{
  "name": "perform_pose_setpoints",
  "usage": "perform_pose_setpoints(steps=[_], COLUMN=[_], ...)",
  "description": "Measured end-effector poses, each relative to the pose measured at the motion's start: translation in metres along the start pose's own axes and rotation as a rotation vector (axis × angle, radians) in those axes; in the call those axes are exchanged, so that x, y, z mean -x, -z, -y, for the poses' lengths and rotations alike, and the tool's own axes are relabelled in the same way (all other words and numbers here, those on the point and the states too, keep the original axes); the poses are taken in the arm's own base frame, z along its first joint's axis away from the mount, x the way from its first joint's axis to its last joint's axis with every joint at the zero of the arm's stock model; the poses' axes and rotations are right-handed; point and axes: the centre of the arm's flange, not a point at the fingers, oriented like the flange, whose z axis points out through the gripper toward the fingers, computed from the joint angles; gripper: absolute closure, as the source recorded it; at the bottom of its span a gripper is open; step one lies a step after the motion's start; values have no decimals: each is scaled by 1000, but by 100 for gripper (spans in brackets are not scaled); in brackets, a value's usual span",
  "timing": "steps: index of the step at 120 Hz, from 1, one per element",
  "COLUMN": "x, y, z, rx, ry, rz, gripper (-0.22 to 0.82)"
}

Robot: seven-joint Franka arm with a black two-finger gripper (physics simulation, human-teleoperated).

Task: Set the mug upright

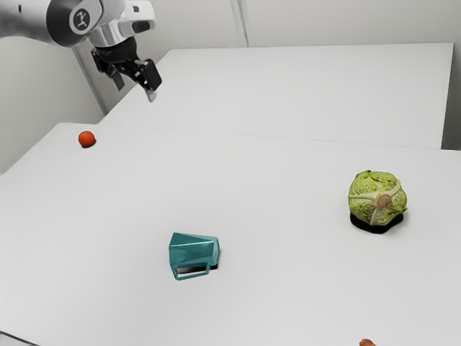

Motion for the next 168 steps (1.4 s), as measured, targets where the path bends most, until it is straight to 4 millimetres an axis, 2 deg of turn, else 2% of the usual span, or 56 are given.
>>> perform_pose_setpoints(steps=[16,26,40,56,80,99,115,134,145,168], x=[-1,-2,2,24,78,100,119,123,125,125], y=[-4,-20,-44,-98,-179,-235,-284,-322,-347,-373], z=[0,2,14,35,76,86,80,41,29,19], rx=[1,2,46,227,488,619,721,789,825,910], ry=[-1,-1,38,160,406,526,610,609,630,698], rz=[-4,11,37,132,283,382,472,569,620,651], gripper=[0,0,0,0,0,0,0,0,0,0])
